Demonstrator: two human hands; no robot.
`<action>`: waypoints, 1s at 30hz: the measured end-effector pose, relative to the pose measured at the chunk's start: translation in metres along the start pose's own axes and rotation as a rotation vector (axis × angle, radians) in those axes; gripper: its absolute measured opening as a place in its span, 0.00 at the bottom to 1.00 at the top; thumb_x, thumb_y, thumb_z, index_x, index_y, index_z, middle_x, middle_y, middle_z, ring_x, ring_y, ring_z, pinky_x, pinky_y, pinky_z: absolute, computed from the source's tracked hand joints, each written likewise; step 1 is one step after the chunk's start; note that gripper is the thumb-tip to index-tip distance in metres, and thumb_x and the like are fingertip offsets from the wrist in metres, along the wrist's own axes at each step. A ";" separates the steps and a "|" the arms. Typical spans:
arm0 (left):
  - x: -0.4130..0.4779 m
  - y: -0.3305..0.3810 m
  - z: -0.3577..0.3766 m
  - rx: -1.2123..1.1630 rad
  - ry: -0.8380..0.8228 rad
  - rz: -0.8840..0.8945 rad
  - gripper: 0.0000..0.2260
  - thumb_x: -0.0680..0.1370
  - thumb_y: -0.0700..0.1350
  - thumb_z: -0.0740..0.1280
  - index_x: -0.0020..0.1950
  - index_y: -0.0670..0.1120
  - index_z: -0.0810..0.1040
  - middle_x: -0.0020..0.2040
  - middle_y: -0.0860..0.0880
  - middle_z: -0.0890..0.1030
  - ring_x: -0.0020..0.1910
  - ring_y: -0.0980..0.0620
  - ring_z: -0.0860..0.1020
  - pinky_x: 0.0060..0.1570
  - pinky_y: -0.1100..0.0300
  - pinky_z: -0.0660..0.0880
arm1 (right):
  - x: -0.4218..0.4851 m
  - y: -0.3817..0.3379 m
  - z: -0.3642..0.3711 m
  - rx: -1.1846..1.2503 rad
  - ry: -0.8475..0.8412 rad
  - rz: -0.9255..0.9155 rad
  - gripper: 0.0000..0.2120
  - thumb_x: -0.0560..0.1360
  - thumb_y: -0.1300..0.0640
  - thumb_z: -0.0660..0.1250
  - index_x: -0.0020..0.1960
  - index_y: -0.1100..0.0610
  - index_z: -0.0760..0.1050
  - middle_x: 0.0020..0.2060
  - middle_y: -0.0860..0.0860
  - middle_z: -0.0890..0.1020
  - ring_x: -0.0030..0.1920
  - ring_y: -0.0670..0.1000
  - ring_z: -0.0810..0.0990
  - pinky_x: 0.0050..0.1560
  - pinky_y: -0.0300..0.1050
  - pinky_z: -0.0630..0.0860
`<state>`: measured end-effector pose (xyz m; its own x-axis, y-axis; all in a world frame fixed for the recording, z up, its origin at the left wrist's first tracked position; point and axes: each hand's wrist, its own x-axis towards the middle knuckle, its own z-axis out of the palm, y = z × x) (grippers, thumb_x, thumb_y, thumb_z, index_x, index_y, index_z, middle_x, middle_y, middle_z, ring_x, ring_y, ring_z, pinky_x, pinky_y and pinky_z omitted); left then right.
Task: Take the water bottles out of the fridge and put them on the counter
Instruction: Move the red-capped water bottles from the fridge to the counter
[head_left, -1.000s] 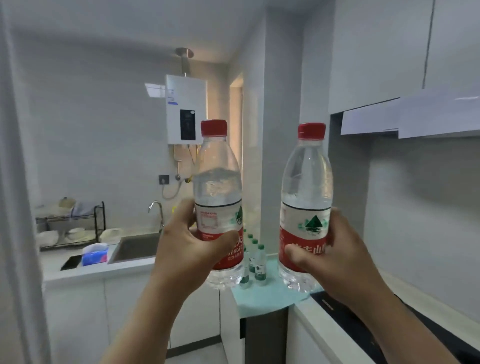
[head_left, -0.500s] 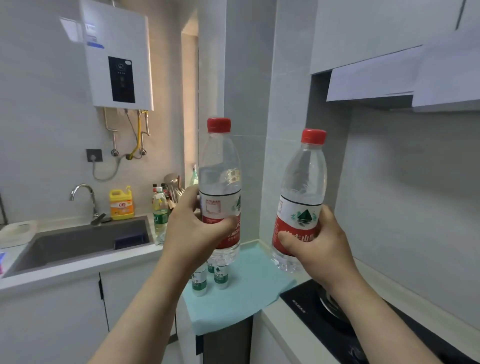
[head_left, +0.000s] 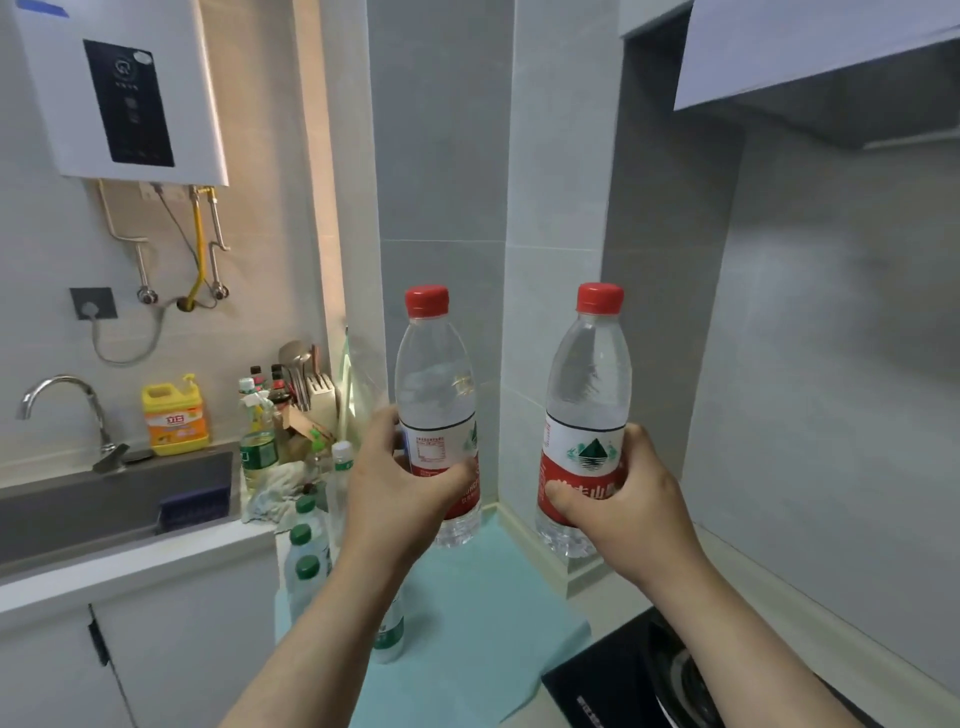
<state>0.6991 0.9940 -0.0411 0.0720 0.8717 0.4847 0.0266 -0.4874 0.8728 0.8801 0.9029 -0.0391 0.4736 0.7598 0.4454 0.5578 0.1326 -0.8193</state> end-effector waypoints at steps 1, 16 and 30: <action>0.011 -0.011 0.013 -0.010 0.028 -0.013 0.23 0.64 0.42 0.79 0.50 0.61 0.73 0.45 0.56 0.83 0.41 0.64 0.82 0.36 0.68 0.76 | 0.017 0.014 0.004 0.001 -0.015 0.007 0.24 0.63 0.52 0.79 0.48 0.40 0.67 0.42 0.39 0.79 0.43 0.38 0.79 0.39 0.35 0.74; 0.099 -0.243 0.155 0.039 0.330 -0.426 0.15 0.66 0.34 0.73 0.44 0.50 0.73 0.37 0.50 0.80 0.32 0.53 0.75 0.26 0.71 0.70 | 0.172 0.255 0.150 -0.072 -0.182 0.257 0.23 0.62 0.44 0.78 0.48 0.43 0.67 0.40 0.41 0.81 0.41 0.42 0.81 0.39 0.42 0.78; 0.128 -0.445 0.162 0.111 0.411 -0.633 0.17 0.67 0.36 0.73 0.44 0.56 0.73 0.41 0.52 0.81 0.36 0.54 0.77 0.30 0.74 0.70 | 0.210 0.407 0.301 -0.167 -0.352 0.343 0.25 0.59 0.36 0.74 0.50 0.40 0.67 0.40 0.42 0.82 0.38 0.46 0.82 0.35 0.50 0.82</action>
<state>0.8578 1.3145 -0.3770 -0.3665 0.9245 -0.1047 0.0414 0.1287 0.9908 1.0014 1.3082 -0.3883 0.4062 0.9137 -0.0107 0.5258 -0.2433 -0.8151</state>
